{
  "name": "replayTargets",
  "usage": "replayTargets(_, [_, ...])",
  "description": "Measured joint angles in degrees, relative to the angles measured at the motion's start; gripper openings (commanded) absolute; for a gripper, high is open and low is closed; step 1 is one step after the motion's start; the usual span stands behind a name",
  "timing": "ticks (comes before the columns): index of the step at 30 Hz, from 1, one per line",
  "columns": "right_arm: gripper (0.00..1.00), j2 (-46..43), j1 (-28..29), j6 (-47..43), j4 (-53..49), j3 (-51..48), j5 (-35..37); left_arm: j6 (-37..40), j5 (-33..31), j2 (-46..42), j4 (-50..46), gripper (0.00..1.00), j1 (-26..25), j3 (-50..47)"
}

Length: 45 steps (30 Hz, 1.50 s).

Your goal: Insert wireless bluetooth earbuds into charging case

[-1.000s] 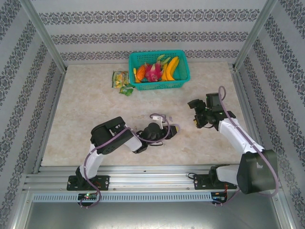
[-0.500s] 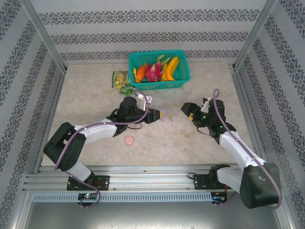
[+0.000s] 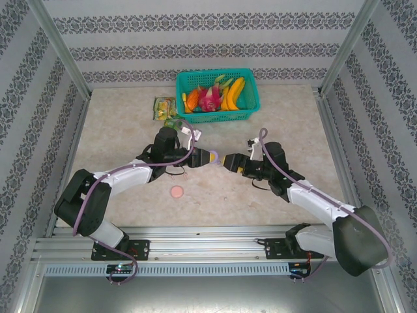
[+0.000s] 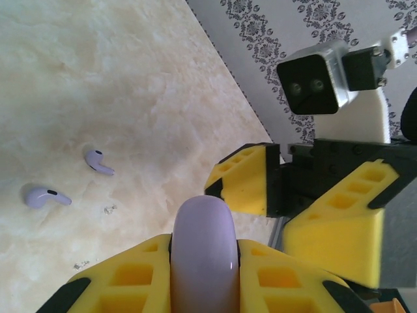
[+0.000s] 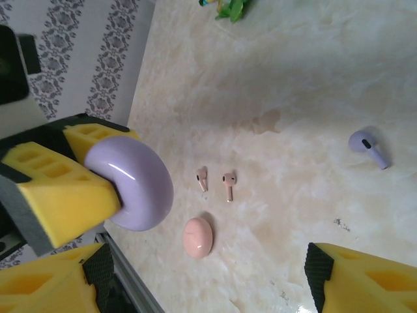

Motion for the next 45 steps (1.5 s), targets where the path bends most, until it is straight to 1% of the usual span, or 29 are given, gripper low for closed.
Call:
replayTargets(6, [0.78, 2.69, 0.74, -0.26, 1.22, 1.03, 0.31, -0.85, 1.05, 0.04, 0.94, 0.1, 0.0, 0.0])
replayTargets(16, [0.76, 4.17, 1.09, -0.2, 3.17, 2.21, 0.31, -1.14, 1.27, 0.7, 1.4, 0.09, 0.0, 0.22])
replayTargets(26, [0.73, 8.59, 1.03, 0.66, 7.74, 2.34, 0.26, -3.21, 1.6, 2.27, 2.89, 0.08, 0.31, 0.39])
replayTargets(32, [0.72, 10.1, -1.86, 1.97, 11.54, 1.09, -0.5, -4.37, 1.55, 2.27, 3.85, 0.08, 0.42, 0.39])
replayTargets(34, [0.72, 11.08, -2.8, 2.19, 12.04, 0.81, -0.37, -4.94, 2.47, 2.25, 4.63, 0.08, 0.37, 0.44])
replayTargets(38, [0.71, 12.83, -3.21, 2.62, 12.13, 0.66, -0.35, -5.6, 3.56, 2.23, 5.62, 0.08, 0.37, 0.85])
replayTargets(42, [0.71, 12.7, -3.23, 3.21, 12.37, 0.61, -0.59, -5.62, 3.78, 2.23, 5.64, 0.08, 0.37, 1.16])
replayTargets(45, [0.71, 10.86, -3.98, 3.54, 12.33, -0.46, -1.11, -5.62, 3.78, 2.23, 5.66, 0.08, 0.37, 1.16])
